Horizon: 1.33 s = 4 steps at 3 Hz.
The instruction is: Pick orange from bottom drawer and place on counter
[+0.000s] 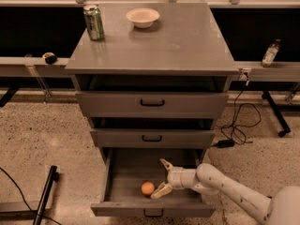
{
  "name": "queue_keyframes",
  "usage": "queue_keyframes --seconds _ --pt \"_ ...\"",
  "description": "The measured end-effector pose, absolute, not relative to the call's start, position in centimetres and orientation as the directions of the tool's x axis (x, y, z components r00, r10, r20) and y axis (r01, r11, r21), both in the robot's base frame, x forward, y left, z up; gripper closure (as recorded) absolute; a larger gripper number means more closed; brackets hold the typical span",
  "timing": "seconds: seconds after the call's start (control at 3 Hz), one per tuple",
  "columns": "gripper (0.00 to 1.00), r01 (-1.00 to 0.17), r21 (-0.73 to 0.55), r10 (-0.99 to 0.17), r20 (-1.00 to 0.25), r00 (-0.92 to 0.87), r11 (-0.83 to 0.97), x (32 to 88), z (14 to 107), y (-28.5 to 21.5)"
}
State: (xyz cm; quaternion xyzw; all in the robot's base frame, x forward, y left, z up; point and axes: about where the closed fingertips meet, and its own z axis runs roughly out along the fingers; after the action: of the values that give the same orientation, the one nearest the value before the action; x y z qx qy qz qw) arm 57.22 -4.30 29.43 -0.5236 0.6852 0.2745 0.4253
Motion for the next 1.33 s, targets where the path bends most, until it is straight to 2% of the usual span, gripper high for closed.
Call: queue_keyframes --seconds 0.67,1.0,1.33 --pt "0.0 -0.979 -0.082 -0.484 -0.875 -0.018 0.186 56.1 23.2 -2.1" --pt "0.19 -0.981 -0.093 -0.468 -0.884 0.002 0.172 57.1 22.7 -0.9" --pt "0.48 -0.981 -0.065 -0.478 -0.878 -0.03 0.181 58.2 20.7 -0.9"
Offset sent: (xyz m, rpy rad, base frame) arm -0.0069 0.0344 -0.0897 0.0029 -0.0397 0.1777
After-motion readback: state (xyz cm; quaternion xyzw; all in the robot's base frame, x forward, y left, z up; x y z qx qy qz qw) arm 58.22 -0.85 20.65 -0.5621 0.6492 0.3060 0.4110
